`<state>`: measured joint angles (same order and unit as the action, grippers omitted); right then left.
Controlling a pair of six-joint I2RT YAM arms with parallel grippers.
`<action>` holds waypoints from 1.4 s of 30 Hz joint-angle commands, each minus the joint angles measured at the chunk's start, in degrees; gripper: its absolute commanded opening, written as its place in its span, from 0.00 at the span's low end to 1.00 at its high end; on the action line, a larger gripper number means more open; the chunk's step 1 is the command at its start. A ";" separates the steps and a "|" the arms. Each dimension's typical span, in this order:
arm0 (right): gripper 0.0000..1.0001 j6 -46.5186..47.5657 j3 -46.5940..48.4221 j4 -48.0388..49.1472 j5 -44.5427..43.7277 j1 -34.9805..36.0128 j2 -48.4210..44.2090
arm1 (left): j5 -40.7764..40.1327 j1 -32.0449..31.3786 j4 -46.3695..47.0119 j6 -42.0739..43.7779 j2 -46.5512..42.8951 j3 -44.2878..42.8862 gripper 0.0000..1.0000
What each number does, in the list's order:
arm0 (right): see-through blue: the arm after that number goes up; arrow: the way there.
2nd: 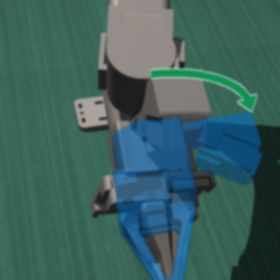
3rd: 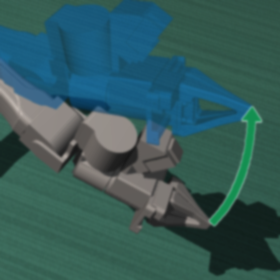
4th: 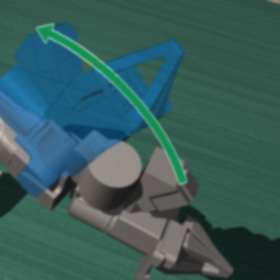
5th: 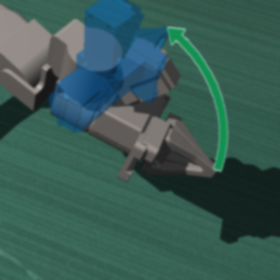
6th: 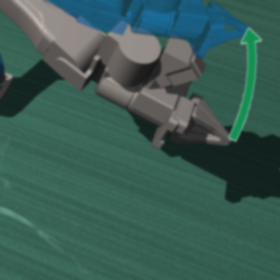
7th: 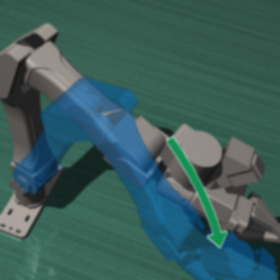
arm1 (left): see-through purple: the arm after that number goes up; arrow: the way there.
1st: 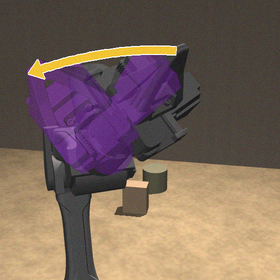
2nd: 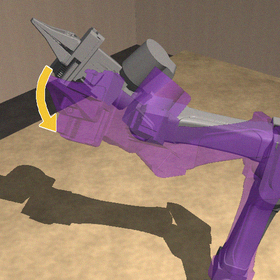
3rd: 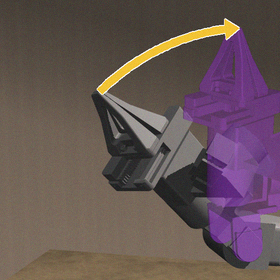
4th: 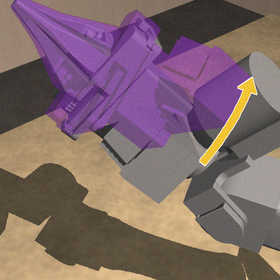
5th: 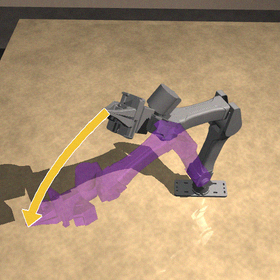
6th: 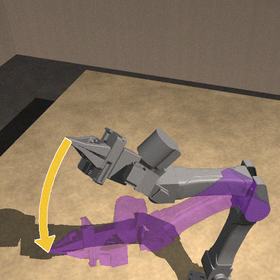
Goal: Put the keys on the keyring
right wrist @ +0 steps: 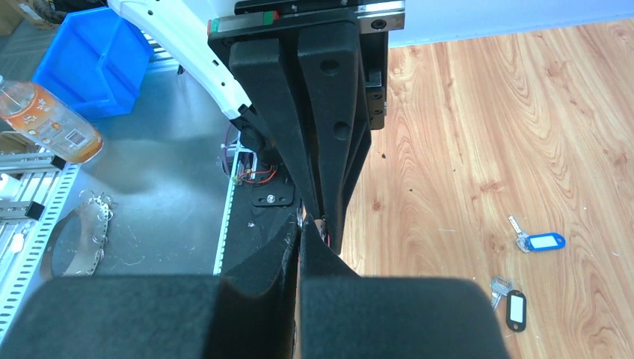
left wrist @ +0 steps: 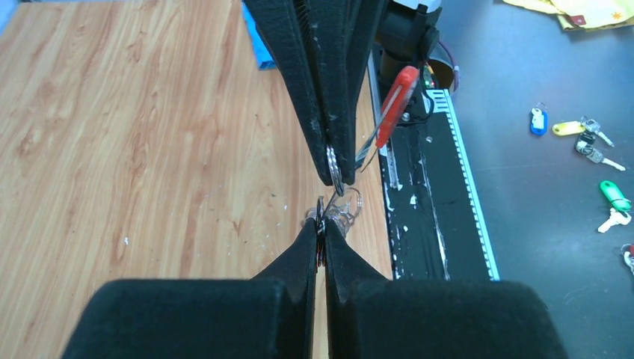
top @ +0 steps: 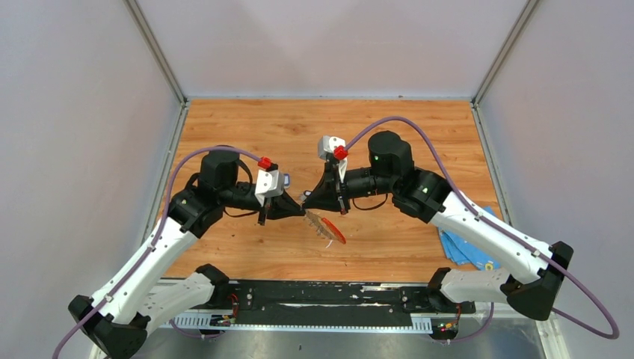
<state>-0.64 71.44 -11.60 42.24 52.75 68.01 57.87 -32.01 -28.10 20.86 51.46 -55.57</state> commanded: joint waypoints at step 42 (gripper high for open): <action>0.00 -1.75 7.96 -4.60 2.00 2.11 4.88 | 0.77 -0.25 3.22 -7.01 -7.73 6.56 0.03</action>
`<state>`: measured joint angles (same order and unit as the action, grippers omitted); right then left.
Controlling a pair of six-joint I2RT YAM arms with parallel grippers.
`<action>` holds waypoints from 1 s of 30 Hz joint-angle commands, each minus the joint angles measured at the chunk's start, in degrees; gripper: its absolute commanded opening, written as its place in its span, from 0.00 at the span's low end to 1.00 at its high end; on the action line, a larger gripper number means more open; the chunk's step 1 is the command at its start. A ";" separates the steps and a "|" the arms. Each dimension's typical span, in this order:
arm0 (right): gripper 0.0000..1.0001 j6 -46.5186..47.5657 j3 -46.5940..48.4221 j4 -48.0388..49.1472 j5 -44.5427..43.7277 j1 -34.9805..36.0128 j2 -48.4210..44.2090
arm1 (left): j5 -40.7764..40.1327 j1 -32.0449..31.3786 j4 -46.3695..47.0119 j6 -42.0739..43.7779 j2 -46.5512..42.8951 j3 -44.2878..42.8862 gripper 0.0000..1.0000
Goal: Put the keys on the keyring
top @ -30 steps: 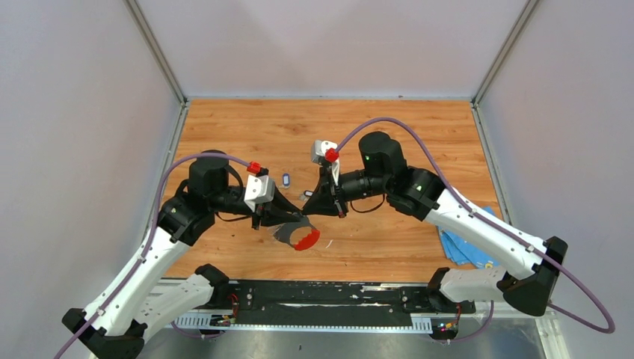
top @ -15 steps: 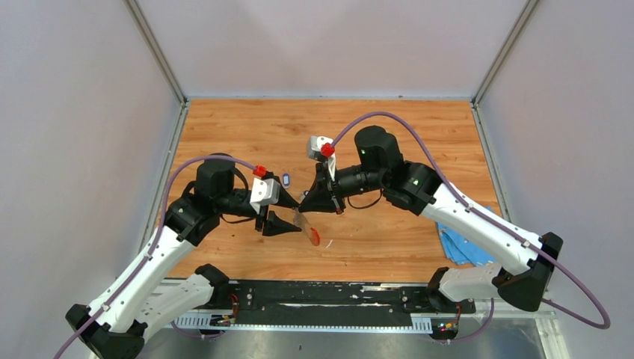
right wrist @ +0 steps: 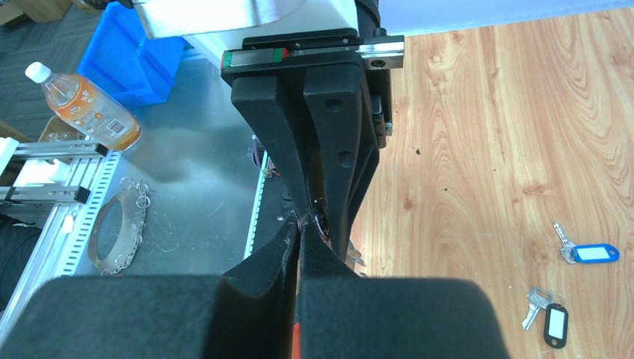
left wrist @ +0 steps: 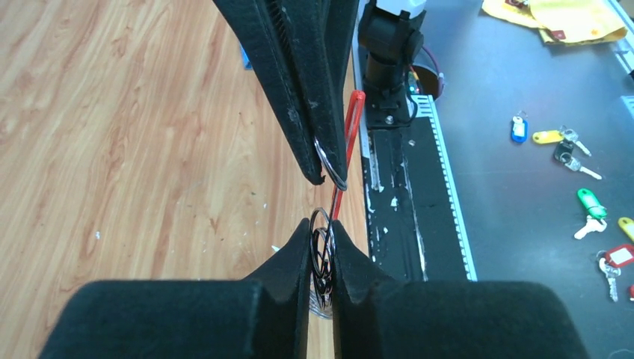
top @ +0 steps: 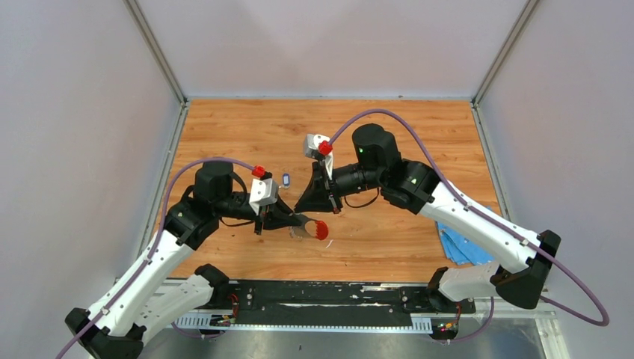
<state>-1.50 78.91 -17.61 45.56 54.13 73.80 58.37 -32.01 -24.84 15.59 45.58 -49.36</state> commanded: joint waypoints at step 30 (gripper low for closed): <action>0.82 0.81 -2.59 -3.40 -1.47 0.54 -5.35 | -9.73 -0.24 -4.02 10.73 -7.30 -1.55 0.00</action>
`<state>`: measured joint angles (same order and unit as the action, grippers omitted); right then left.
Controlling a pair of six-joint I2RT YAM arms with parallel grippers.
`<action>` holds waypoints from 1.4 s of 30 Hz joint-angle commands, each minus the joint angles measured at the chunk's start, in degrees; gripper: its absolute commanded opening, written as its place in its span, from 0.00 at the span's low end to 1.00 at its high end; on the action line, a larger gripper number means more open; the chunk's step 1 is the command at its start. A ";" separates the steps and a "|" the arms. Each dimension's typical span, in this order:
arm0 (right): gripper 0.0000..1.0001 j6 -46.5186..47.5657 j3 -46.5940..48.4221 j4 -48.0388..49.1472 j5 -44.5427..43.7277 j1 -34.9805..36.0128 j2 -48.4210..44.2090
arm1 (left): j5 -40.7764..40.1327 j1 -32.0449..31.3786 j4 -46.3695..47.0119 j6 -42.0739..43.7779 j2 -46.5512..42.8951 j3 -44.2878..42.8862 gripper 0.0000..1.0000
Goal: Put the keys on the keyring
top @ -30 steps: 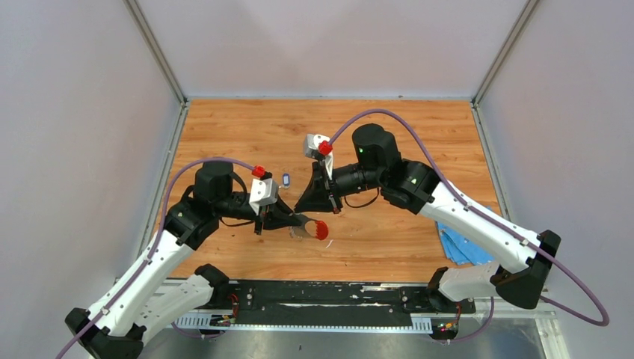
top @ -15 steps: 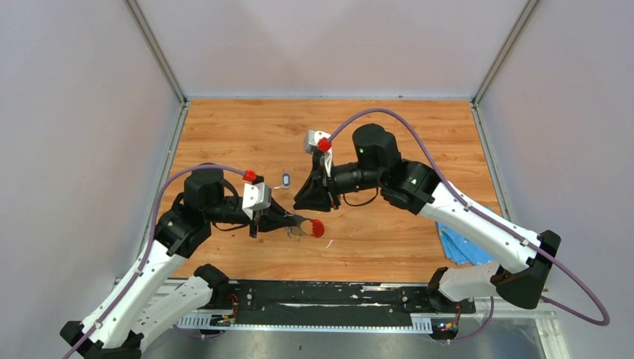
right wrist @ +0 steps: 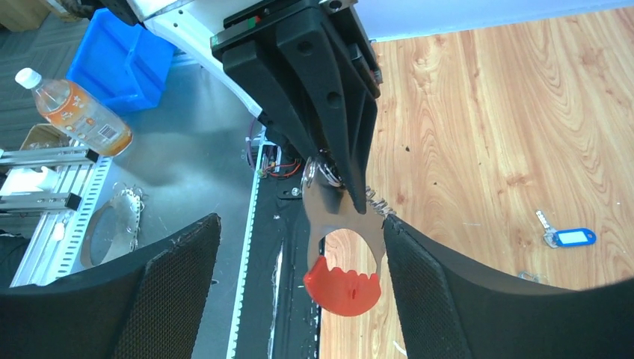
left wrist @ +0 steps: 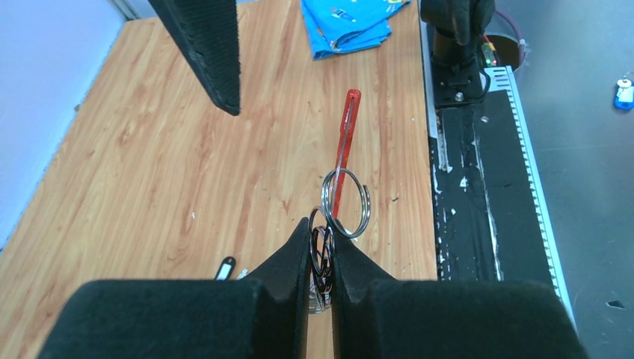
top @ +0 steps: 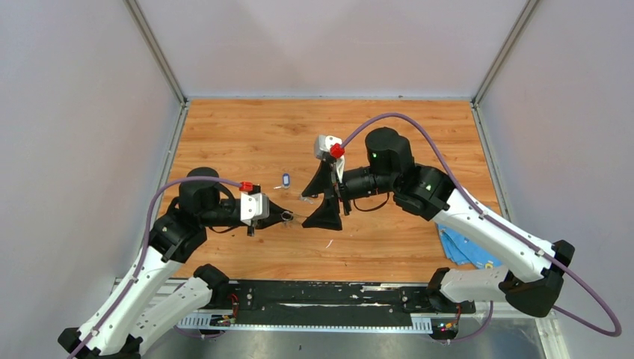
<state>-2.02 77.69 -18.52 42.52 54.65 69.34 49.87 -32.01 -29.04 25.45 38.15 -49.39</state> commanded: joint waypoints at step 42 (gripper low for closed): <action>0.00 9.13 -0.72 -4.11 -16.77 6.41 0.92 | -3.63 -0.25 2.58 4.06 -3.61 -3.90 0.74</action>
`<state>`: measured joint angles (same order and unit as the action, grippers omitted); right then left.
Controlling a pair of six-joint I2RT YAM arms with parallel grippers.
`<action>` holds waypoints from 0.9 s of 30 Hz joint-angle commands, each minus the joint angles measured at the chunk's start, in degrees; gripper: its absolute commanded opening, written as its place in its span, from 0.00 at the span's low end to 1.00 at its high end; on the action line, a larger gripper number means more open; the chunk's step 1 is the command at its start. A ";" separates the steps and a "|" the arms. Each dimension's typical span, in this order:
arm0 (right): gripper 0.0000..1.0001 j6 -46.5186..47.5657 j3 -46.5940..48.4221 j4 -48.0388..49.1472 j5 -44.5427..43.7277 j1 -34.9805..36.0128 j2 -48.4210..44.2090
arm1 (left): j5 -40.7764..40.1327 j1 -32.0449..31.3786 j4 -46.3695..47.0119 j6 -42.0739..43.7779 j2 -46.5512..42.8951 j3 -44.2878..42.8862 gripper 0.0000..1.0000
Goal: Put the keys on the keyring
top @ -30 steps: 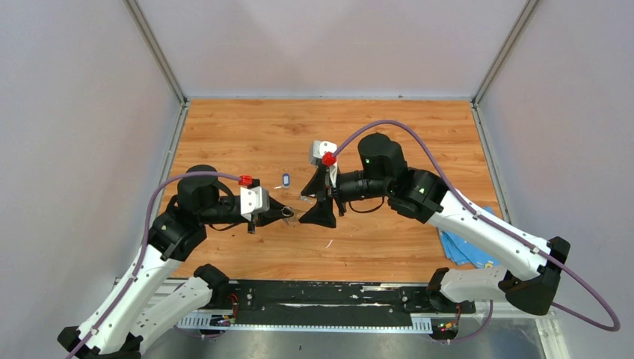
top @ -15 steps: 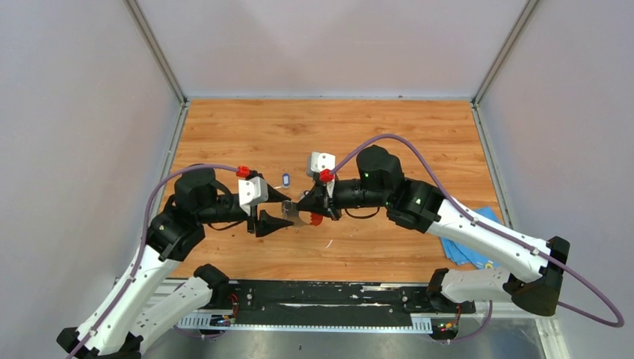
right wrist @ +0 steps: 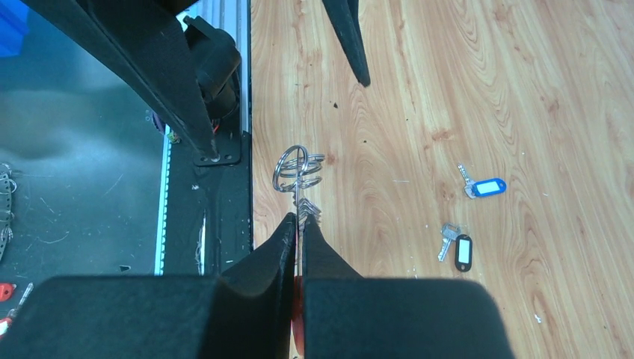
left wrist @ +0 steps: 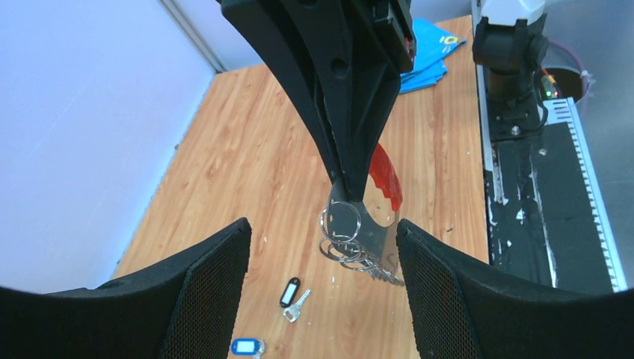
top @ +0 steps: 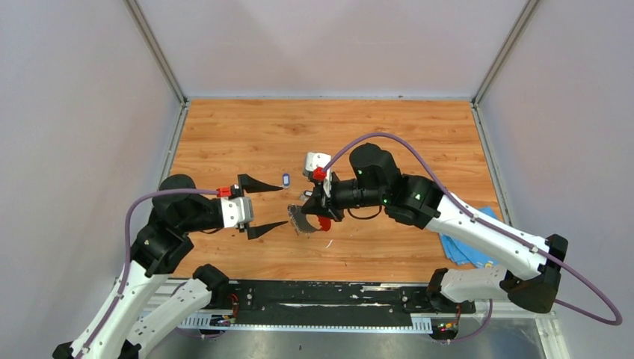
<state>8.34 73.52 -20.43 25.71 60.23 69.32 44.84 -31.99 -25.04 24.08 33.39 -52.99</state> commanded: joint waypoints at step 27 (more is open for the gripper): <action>0.00 -2.01 7.60 -5.01 0.82 1.06 4.77 | -2.28 -0.27 1.22 1.23 6.50 2.06 0.52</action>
<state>7.05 80.18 -25.78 25.45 60.38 74.76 45.30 -32.01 -26.15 27.16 39.42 -50.96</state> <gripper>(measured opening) 0.033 0.565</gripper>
